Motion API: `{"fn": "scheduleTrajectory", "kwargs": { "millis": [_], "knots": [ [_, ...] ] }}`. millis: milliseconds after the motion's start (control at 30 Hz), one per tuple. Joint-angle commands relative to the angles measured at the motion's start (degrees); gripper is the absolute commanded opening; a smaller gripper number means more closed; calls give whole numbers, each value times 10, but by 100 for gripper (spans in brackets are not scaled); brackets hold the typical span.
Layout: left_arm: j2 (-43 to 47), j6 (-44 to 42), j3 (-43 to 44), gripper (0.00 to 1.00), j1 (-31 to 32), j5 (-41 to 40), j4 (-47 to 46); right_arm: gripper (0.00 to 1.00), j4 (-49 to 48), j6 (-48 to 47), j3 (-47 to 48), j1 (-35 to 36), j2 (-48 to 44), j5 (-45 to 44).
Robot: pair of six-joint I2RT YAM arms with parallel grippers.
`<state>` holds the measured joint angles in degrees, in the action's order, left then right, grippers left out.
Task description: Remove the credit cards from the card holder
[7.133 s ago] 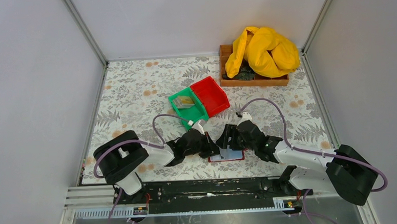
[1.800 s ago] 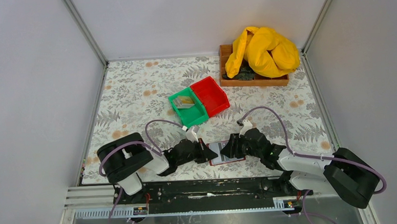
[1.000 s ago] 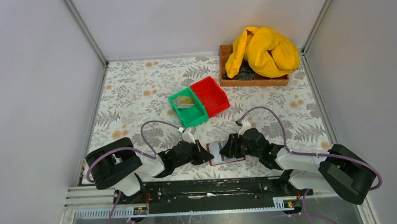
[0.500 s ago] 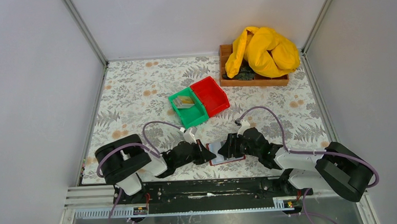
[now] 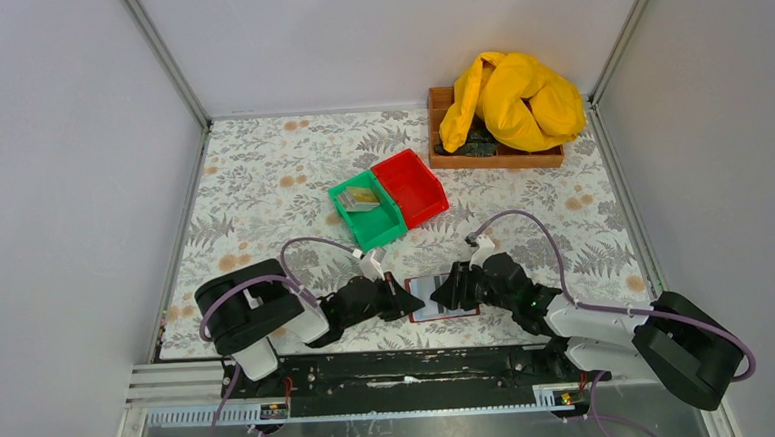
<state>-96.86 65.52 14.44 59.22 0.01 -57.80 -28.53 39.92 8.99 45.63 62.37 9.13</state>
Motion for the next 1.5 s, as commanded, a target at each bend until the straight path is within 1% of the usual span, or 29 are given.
{"fn": "scheduleTrajectory", "kwargs": {
  "millis": [0, 367, 767, 1000, 1333, 1467],
  "knots": [
    [-34, -10, -5, 0, 3, -5, 44, 45, -38, 10, 3, 1, -15, 39],
    [-51, -4, -3, 0, 3, 3, 27, 38, -82, 31, -6, 1, -17, 65],
    [-60, -1, -1, 0, 3, 7, 14, 32, -53, 32, -12, 1, -59, 60],
    [-72, 4, 0, 0, 3, 14, -4, 28, -50, 30, -12, 1, -59, 60],
    [-80, 3, 6, 0, 4, 18, -4, 27, -142, 55, -15, 1, -2, 102],
    [-81, 3, 7, 0, 3, 18, -2, 25, -149, 59, -15, 1, -3, 110]
  ]
}}
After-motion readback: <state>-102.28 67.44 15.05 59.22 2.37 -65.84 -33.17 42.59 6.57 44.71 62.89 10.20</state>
